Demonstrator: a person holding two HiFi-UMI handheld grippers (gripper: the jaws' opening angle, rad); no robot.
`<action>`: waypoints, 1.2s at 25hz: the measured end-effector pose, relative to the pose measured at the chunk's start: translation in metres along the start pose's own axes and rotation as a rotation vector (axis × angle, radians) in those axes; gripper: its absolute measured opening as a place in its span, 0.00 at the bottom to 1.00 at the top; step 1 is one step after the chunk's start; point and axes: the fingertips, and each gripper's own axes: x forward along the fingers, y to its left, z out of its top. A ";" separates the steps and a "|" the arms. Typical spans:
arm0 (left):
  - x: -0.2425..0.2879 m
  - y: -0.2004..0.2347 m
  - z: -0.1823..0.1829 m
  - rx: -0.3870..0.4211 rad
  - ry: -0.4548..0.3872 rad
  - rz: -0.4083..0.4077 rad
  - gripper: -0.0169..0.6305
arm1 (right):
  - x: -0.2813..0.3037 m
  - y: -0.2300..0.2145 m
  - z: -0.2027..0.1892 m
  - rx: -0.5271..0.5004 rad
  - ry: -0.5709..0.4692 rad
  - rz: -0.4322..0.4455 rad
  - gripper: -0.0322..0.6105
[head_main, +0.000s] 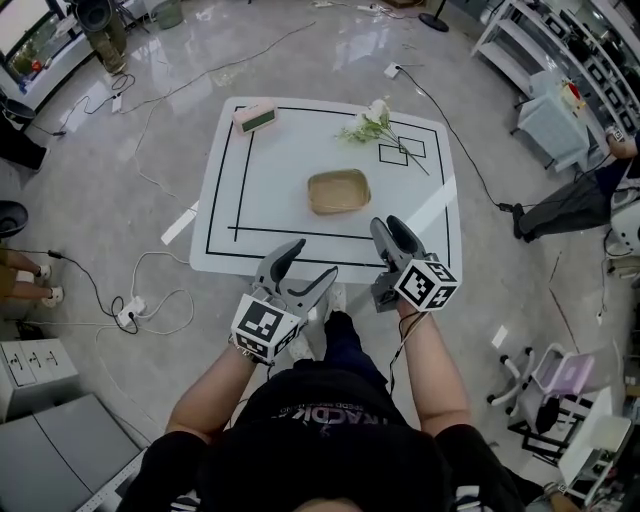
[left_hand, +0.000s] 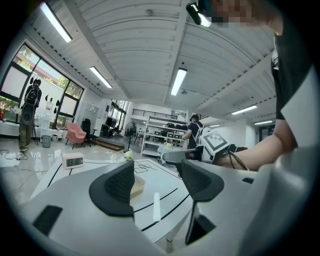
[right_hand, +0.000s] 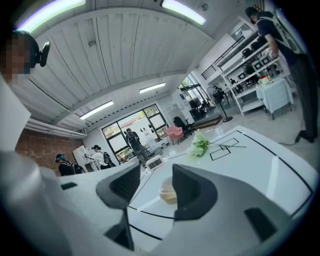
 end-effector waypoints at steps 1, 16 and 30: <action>0.002 0.001 -0.002 0.000 0.006 0.002 0.48 | 0.003 -0.005 -0.003 0.015 0.008 -0.004 0.34; 0.057 0.024 -0.020 -0.027 0.071 0.022 0.48 | 0.058 -0.091 -0.054 0.296 0.125 -0.036 0.34; 0.098 0.050 -0.037 -0.088 0.113 0.032 0.48 | 0.097 -0.123 -0.091 0.570 0.221 -0.059 0.34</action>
